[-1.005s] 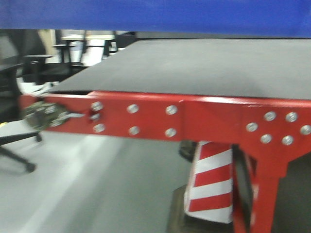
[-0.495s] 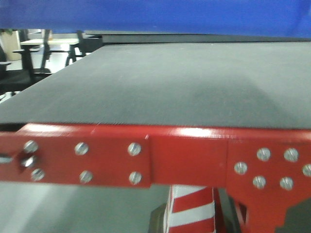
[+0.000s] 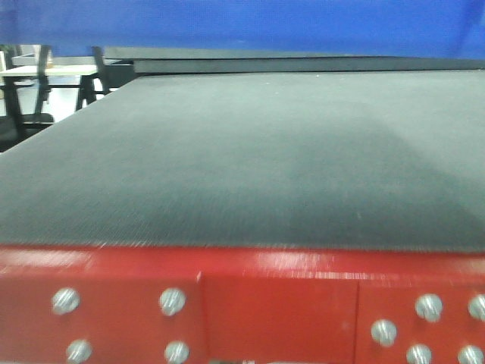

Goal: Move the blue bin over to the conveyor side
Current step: 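Carry the held bin while driving up to the red conveyor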

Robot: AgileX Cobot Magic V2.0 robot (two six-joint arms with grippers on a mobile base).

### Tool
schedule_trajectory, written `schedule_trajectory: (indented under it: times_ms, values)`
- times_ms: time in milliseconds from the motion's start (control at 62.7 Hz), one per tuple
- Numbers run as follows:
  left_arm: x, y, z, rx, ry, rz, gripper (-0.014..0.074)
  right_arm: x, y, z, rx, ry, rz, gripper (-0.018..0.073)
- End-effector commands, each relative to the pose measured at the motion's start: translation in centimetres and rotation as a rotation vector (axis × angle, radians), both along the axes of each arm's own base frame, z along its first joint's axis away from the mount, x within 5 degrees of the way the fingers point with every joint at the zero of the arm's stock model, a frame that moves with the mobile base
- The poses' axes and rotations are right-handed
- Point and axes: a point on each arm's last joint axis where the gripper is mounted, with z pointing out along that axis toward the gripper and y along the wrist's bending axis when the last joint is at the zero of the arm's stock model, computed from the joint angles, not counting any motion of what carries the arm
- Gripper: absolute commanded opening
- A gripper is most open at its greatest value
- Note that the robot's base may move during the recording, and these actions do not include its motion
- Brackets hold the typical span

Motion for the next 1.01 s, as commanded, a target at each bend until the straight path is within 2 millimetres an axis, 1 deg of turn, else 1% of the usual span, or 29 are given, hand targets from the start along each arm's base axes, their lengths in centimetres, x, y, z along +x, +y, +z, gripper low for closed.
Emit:
schedule_trajectory:
  times_ms: [0,989]
  values:
    - [-0.62,-0.23,1.94,-0.034,-0.147,-0.017,-0.0020,-0.43,-0.17,1.58,0.013,-0.134,0.005,-0.0079]
    - [-0.62,-0.23,1.94,-0.034,-0.147,-0.017,-0.0020,-0.43,-0.17,1.58,0.013,-0.134,0.005,-0.0079]
